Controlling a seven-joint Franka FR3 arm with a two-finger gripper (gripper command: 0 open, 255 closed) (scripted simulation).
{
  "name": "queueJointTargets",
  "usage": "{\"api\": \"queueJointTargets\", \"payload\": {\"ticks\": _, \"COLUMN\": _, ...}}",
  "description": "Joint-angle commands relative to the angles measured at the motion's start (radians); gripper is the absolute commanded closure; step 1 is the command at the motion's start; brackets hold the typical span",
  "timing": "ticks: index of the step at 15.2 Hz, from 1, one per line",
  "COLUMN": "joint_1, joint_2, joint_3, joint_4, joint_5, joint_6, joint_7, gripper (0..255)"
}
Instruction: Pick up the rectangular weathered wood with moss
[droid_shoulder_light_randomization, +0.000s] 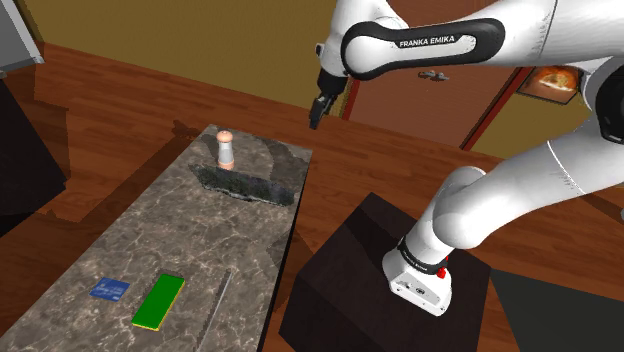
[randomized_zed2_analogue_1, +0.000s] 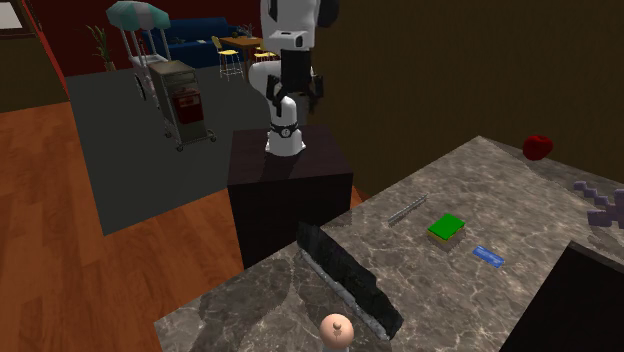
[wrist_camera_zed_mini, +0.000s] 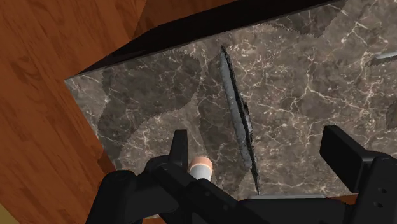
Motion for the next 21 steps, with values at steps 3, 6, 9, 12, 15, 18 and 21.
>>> {"api": "queueJointTargets", "payload": {"ticks": 3, "joint_1": 0.010, "joint_2": 0.136, "joint_3": 0.013, "joint_4": 0.003, "joint_5": -0.013, "joint_6": 0.122, "joint_7": 0.002, "gripper": 0}}
{"api": "queueJointTargets", "payload": {"ticks": 6, "joint_1": 0.016, "joint_2": 0.242, "joint_3": 0.022, "joint_4": 0.022, "joint_5": -0.026, "joint_6": 0.201, "joint_7": 0.005, "gripper": 0}}
{"api": "queueJointTargets", "payload": {"ticks": 9, "joint_1": 0.021, "joint_2": 0.352, "joint_3": 0.031, "joint_4": 0.052, "joint_5": -0.044, "joint_6": 0.272, "joint_7": 0.011, "gripper": 0}}
{"api": "queueJointTargets", "payload": {"ticks": 12, "joint_1": 0.026, "joint_2": 0.465, "joint_3": 0.039, "joint_4": 0.092, "joint_5": -0.067, "joint_6": 0.334, "joint_7": 0.020, "gripper": 0}}
{"api": "queueJointTargets", "payload": {"ticks": 15, "joint_1": 0.033, "joint_2": 0.579, "joint_3": 0.044, "joint_4": 0.144, "joint_5": -0.093, "joint_6": 0.387, "joint_7": 0.032, "gripper": 0}}
{"api": "queueJointTargets", "payload": {"ticks": 18, "joint_1": 0.044, "joint_2": 0.695, "joint_3": 0.045, "joint_4": 0.206, "joint_5": -0.122, "joint_6": 0.430, "joint_7": 0.045, "gripper": 0}}
{"api": "queueJointTargets", "payload": {"ticks": 21, "joint_1": 0.057, "joint_2": 0.810, "joint_3": 0.043, "joint_4": 0.278, "joint_5": -0.149, "joint_6": 0.463, "joint_7": 0.056, "gripper": 0}}
